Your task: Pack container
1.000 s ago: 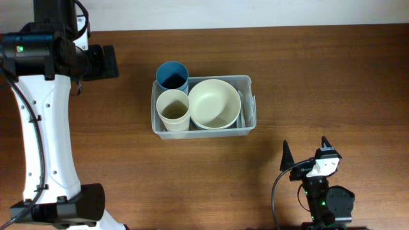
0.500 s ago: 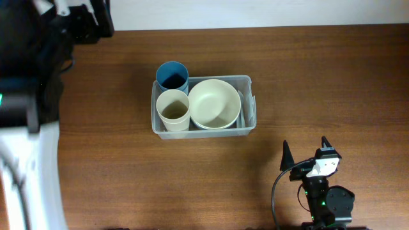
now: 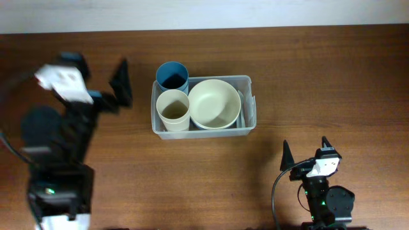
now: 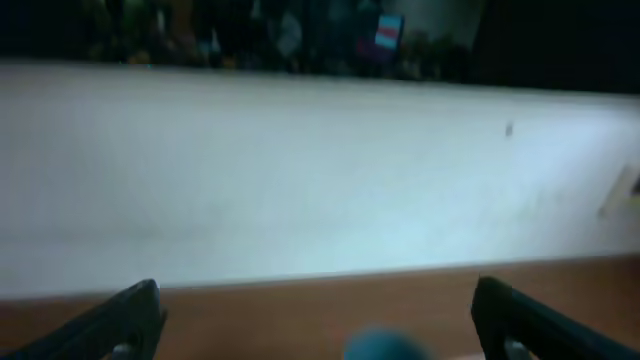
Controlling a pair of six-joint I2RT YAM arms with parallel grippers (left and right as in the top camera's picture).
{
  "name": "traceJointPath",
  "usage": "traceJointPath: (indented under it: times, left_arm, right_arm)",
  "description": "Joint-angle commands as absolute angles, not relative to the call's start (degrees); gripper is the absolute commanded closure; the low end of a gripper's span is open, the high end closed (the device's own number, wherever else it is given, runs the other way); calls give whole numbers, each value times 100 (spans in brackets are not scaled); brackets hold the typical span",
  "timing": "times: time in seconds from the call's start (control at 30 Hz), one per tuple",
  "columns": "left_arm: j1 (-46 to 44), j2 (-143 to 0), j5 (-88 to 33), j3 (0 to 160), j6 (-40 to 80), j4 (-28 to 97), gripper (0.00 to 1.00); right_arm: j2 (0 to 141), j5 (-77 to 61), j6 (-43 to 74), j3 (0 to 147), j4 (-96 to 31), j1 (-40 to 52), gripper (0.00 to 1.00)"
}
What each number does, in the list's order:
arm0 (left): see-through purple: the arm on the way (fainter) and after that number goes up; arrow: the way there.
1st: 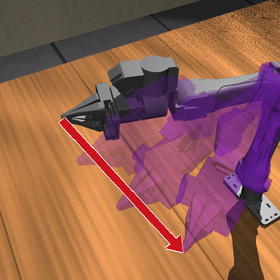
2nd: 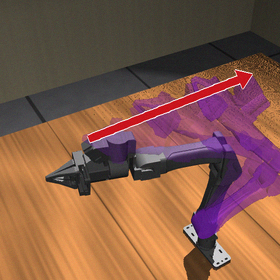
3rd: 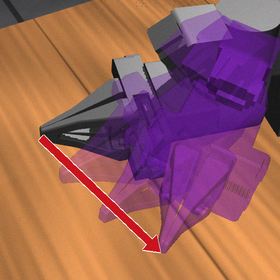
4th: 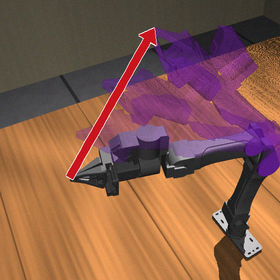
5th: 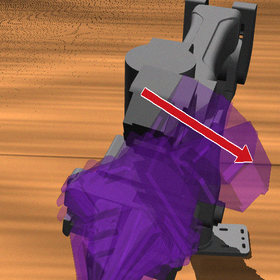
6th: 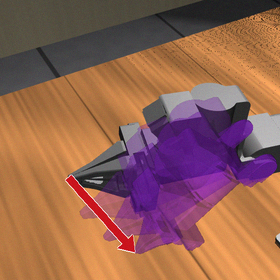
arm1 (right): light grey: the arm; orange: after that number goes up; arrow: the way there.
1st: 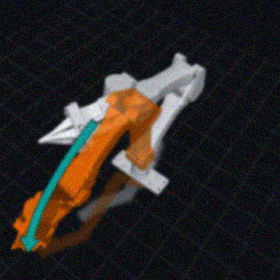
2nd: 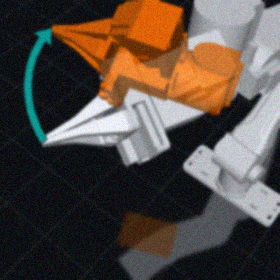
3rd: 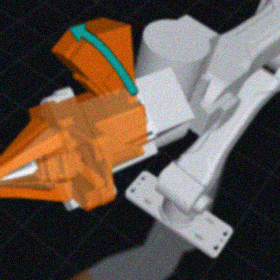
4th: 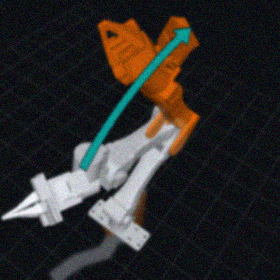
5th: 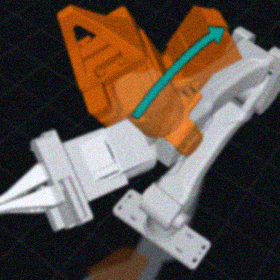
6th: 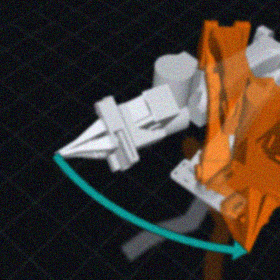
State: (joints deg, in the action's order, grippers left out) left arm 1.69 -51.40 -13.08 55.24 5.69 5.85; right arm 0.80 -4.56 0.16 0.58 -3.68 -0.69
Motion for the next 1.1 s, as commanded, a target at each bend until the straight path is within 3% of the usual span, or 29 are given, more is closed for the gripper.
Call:
traceJointPath:
  times: [0.0, 0.6, 1.07]
  left_arm:
    - [187, -4431, -1551, 4453, 602, 137, 0]
    - [189, -1415, -1570, 137, 600, -1426, 0]
    - [261, -646, -1459, 56, 163, 351, 0]
  right_arm:
    - [19, -405, 21, 32, -410, -38, 1]
    - [19, -405, 21, 32, -410, -38, 1]
    - [19, -405, 21, 32, -410, -38, 1]
